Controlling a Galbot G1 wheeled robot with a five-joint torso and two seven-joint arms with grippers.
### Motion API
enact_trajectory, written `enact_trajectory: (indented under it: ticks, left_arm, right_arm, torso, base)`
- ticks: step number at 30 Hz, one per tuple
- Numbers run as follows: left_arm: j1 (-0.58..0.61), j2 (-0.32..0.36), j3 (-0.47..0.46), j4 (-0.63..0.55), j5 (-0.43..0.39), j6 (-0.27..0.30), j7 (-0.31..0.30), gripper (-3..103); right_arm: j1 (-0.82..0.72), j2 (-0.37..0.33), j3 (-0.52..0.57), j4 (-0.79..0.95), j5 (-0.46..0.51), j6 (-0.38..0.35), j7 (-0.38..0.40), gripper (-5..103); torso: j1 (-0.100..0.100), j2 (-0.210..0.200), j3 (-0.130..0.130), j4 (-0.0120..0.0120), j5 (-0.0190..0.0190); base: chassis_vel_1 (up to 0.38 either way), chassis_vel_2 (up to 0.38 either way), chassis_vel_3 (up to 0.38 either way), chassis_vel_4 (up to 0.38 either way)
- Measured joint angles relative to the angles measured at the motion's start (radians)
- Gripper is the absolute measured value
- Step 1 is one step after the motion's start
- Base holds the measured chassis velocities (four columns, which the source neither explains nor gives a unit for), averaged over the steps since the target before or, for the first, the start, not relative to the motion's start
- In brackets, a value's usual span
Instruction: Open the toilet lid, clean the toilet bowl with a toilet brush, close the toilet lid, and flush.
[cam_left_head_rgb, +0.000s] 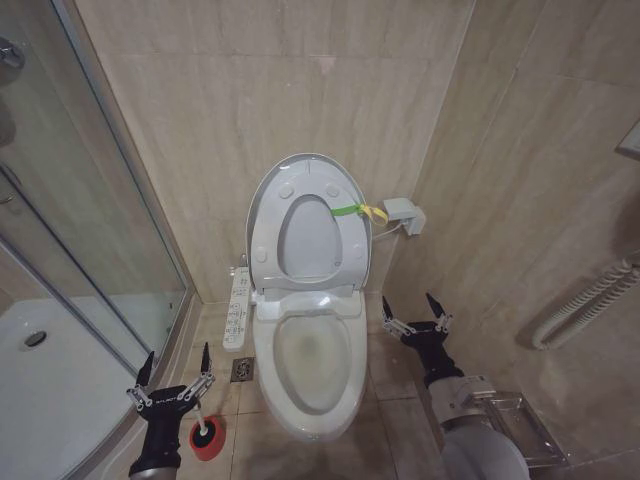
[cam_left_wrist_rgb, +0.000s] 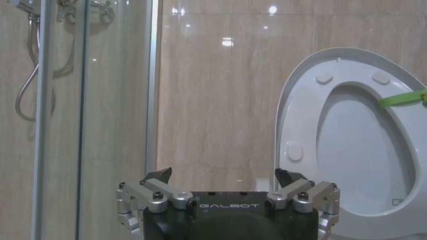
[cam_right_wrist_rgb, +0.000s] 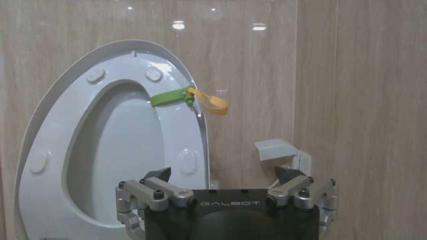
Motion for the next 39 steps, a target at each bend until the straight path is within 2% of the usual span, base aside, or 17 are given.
enact_trajectory:
  ticks: [39]
  left_arm:
    - [-0.001, 0.0, 0.001, 0.001, 0.005, 0.001, 0.002, 100]
  right_arm:
    - [0.0, 0.0, 0.0, 0.0, 0.0, 0.0, 0.0, 100]
  torso:
    - [0.0, 0.0, 0.0, 0.0, 0.0]
  base:
    - [0.0, 0.0, 0.0, 0.0]
